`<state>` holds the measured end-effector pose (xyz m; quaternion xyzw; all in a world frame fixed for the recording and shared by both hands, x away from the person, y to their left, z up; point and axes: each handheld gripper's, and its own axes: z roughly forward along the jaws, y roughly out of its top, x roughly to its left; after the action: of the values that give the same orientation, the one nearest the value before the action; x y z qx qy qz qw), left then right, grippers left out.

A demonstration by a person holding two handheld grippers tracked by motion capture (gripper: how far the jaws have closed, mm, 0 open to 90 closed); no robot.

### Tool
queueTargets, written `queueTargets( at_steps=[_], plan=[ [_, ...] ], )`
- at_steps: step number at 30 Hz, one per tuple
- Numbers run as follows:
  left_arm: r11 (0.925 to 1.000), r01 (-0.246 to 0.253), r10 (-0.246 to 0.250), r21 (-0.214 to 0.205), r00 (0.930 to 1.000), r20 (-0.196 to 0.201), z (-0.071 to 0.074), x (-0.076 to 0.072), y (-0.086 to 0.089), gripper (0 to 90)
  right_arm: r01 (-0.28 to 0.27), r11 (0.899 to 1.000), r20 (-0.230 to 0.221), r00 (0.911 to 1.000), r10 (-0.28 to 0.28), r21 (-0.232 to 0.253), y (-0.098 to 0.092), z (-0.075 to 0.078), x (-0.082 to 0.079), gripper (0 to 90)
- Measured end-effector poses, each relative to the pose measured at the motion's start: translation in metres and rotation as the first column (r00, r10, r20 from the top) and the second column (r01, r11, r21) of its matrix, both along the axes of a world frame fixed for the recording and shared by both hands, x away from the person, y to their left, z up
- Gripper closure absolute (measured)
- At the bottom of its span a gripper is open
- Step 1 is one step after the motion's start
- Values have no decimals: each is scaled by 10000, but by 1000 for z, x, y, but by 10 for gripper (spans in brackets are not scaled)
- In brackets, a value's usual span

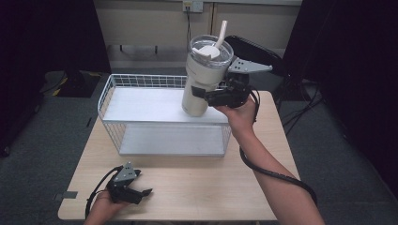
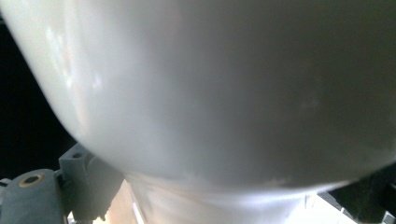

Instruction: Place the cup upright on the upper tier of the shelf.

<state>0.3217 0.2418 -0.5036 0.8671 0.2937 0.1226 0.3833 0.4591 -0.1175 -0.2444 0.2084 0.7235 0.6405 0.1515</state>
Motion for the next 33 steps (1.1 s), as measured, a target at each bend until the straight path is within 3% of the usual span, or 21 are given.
queueTargets(
  at_steps=[19, 33],
  plan=[
    [10000, 21, -21, 12, 10000, -19, 0, 0, 0, 135, 924, 9955, 241, 9955, -919, -226, 14, -5, 16, 102],
    [10000, 10, -10, 4, 10000, 3, 0, 0, 0, 135, 1209, 9915, 253, 9925, -1198, -486, 25, -9, 24, 102]
  ],
)
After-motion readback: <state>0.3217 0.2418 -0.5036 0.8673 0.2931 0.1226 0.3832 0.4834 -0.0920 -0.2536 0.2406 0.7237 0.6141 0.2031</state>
